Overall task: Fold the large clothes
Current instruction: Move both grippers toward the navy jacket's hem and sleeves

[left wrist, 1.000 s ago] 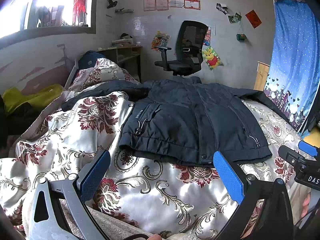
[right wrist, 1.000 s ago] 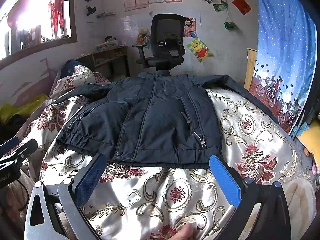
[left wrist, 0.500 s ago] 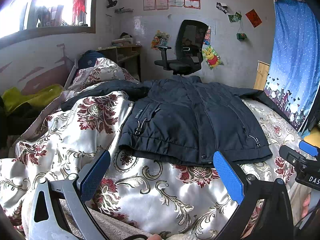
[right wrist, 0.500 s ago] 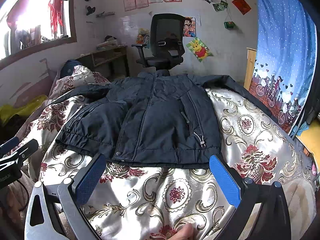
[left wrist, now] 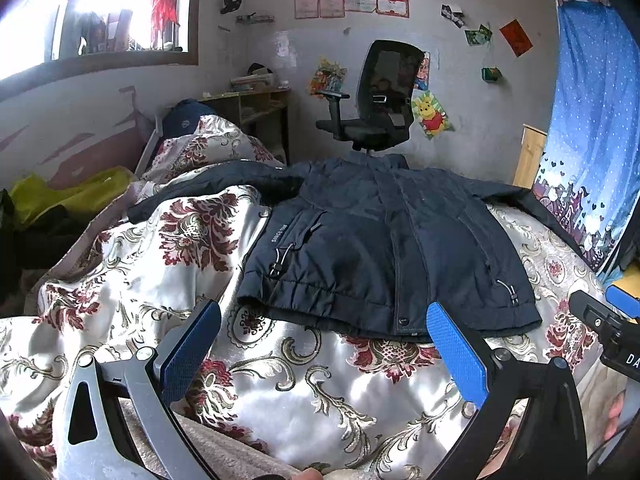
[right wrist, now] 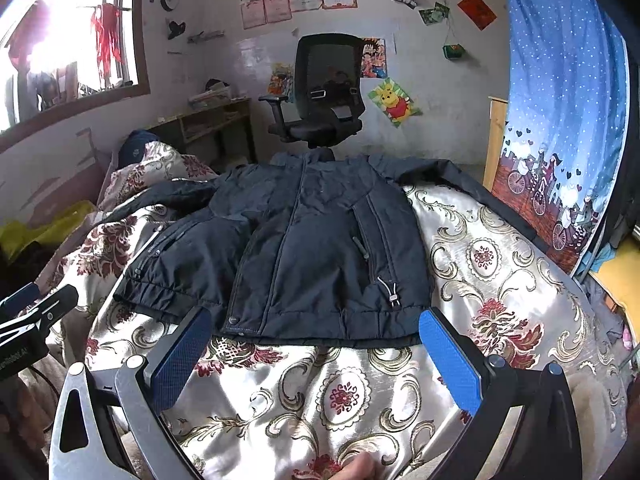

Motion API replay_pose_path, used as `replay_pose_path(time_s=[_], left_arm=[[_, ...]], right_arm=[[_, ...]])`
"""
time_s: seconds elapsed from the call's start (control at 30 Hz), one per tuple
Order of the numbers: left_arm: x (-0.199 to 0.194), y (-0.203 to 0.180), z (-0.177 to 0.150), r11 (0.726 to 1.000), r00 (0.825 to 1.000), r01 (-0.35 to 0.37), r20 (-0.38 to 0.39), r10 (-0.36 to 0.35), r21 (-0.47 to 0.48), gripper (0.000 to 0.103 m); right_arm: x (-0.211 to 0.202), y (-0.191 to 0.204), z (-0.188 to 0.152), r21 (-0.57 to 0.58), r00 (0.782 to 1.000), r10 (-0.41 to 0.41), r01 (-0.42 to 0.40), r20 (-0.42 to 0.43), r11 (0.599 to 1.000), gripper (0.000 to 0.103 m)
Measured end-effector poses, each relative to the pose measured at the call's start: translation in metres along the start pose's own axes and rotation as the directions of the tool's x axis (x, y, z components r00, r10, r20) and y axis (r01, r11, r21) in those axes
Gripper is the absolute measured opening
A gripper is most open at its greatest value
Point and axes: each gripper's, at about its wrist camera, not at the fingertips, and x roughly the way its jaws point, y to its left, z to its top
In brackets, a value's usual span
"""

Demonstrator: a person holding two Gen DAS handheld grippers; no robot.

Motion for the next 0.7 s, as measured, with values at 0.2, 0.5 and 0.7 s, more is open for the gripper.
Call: replay_pose_path(time_s=[0.2, 0.5, 0.7], left_arm=[[-0.019, -0.005, 0.011, 1.0, 0.999, -0.012, 0.032, 0.011, 0.008, 0.101], [-0.051, -0.023, 0.039, 0.999, 0.998, 0.014, 0.054, -0.017, 0.047, 0.101], [-0.06, -0.035, 0.103, 0.997, 0.997, 0.076, -0.022, -0.076, 0.021, 0.101]], right_arm=[[-0.016, -0.003, 0.009, -0.004, 1.0, 0.016, -0.015, 0.018, 1.0, 0.103], [-0.049, -0.013, 0.038, -0.023, 0.999, 0.015, -0.013, 0.051, 1.0, 0.103], [-0.066, -0.041, 0.089, -0.03, 0.998, -0.012, 0.014, 0.067, 0.999, 0.103]])
